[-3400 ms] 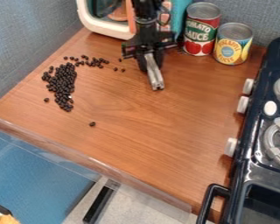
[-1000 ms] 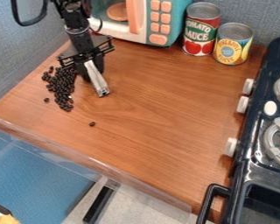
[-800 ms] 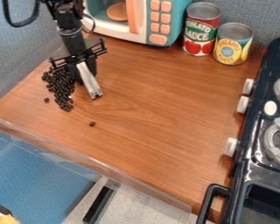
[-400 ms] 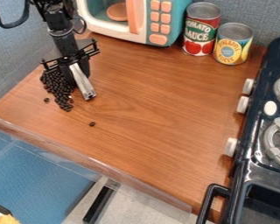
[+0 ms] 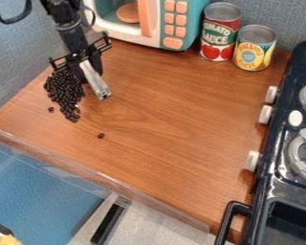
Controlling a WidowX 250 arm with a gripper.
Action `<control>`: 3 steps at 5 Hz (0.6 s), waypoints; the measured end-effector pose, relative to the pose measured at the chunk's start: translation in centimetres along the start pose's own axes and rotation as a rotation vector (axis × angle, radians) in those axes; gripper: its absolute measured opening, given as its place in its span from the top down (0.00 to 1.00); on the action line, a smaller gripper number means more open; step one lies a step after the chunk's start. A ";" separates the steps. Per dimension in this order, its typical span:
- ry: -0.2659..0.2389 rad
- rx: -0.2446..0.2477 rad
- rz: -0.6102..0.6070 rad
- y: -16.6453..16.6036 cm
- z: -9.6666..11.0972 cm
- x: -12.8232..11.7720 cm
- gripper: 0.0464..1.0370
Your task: Sweep into pile
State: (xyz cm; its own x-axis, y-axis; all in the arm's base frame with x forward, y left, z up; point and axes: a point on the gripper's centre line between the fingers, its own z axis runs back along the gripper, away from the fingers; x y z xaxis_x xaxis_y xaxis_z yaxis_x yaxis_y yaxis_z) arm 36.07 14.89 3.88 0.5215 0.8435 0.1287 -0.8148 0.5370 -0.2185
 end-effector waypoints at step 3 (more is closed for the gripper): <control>-0.038 0.007 0.009 -3.5 -0.8 1.2 0.66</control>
State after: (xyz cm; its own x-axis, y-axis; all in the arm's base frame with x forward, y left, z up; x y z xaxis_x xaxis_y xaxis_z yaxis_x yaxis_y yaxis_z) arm 39.74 14.05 4.07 0.5040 0.8481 0.1636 -0.8212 0.5292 -0.2134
